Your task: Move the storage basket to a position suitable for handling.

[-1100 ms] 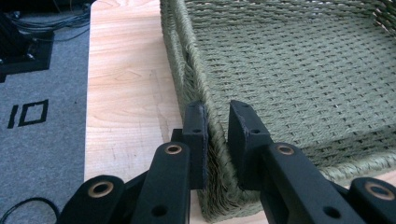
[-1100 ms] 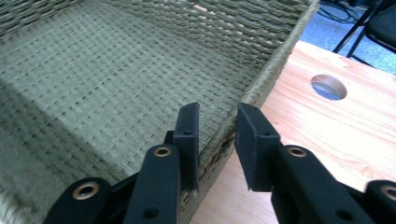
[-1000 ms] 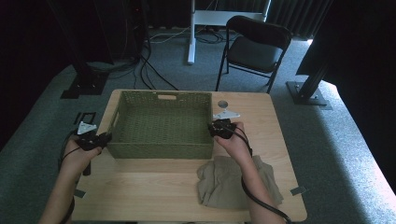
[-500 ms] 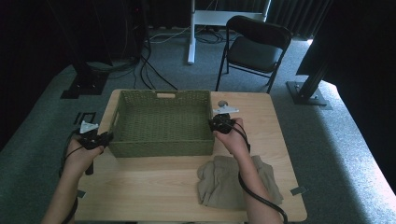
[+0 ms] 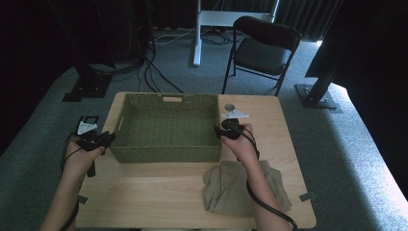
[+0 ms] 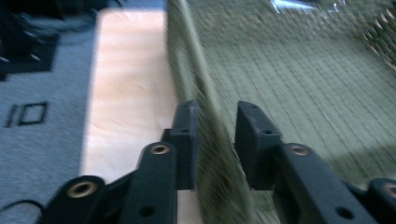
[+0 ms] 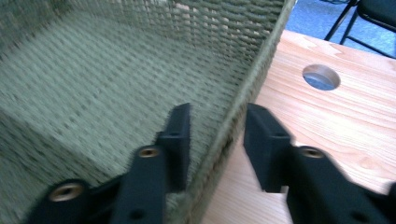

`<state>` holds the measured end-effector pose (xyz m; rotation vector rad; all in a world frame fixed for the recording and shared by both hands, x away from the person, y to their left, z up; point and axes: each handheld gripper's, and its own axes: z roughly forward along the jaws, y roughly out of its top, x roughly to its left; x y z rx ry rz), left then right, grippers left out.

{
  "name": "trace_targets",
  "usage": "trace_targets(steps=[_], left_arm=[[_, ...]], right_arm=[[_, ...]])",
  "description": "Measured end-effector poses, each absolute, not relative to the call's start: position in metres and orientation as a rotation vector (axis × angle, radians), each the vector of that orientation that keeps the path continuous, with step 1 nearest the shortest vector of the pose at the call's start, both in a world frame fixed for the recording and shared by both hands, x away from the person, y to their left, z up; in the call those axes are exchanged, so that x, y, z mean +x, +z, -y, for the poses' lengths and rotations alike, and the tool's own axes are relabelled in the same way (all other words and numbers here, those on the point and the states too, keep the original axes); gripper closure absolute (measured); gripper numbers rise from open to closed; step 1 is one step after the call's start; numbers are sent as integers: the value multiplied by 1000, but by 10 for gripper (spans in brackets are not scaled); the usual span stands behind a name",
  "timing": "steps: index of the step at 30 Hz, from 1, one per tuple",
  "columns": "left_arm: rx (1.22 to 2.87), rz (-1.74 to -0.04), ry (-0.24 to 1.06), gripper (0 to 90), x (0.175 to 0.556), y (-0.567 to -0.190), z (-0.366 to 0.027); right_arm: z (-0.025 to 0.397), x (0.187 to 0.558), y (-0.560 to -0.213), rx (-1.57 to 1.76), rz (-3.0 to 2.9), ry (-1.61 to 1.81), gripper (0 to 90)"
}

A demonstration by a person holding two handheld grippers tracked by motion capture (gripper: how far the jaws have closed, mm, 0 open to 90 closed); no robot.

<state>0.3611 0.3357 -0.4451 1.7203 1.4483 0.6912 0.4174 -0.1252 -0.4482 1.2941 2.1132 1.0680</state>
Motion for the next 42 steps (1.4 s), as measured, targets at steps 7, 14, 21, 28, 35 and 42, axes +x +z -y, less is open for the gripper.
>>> trace_targets(steps=[7,14,21,28,35,42], left_arm=[[1751,-1423,725,521,389,-437,-327],[1831,-1450,732,464,410,-456,-319],[1764,-1504,750,705,417,-466,-315],[1774,-1562,808,811,421,-465,-306],[1777,-1566,815,812,423,-465,-302],[1774,-1563,804,812,426,-465,-292]], right_arm=[[123,429,-443,1383,-2006,1116,507],[115,439,-450,1471,-1992,1100,503],[105,445,-457,1563,-1982,972,682],[94,444,-457,1565,-1916,849,771],[98,447,-457,1576,-1908,872,775],[106,450,-457,1578,-1906,859,778]])
